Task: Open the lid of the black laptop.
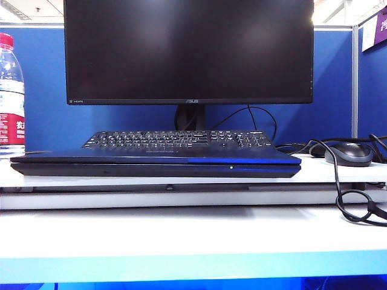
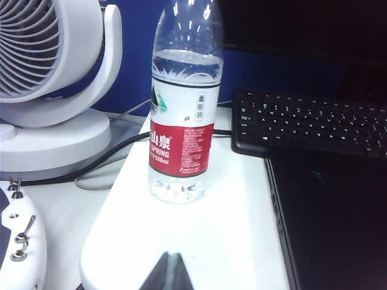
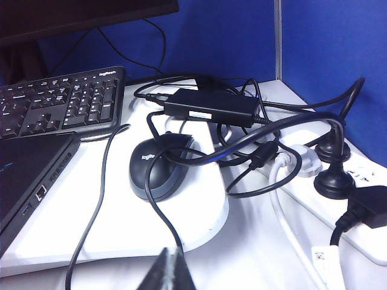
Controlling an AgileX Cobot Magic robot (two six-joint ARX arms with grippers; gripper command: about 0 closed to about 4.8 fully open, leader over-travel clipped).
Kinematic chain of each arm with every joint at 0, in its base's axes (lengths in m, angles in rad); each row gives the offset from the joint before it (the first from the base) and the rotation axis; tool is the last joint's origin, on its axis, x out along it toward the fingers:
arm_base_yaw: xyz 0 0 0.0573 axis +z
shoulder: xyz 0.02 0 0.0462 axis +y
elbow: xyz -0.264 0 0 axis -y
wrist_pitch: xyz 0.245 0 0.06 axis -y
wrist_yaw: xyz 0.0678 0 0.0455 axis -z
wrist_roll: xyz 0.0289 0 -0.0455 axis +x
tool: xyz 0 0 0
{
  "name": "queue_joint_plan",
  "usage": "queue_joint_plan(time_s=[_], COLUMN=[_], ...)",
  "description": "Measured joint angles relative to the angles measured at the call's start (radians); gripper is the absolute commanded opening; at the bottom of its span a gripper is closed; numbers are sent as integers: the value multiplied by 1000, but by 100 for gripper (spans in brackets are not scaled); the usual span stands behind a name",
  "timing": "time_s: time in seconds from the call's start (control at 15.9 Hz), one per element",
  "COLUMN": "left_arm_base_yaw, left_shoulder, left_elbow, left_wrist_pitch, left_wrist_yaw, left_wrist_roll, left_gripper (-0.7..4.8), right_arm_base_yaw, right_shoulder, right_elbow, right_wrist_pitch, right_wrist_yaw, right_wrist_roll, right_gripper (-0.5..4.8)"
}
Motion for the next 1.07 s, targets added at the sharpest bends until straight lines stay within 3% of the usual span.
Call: queue_joint_plan(time_s=[0.5,0.57,0.69,0.82,0.88,1.07], left_arm_base_yaw=[0,0,0,0,0,0], left_shoulder=[0,0,0,0,0,0], left_elbow=[0,0,0,0,0,0], left_wrist_pitch=[-3,-14,-13,18,92,99], left_wrist_yaw=[23,143,401,595,741,861], left_wrist_roll=[-1,-1,-26,-117,-206,-340], left_gripper=[-3,-3,-3,-5,-5,-5], right_arm_base_yaw=[0,0,0,0,1,1], right_shoulder=[0,0,0,0,0,0], right_elbow=[0,0,0,0,0,0], right_wrist_pitch=[0,0,32,111,166,269], right_wrist_yaw=[-2,-44,-273,-477,-586,-697], right_wrist_roll=[6,29,48,100,156,270], right_gripper=[-1,-1,-1,-1,-1,-1])
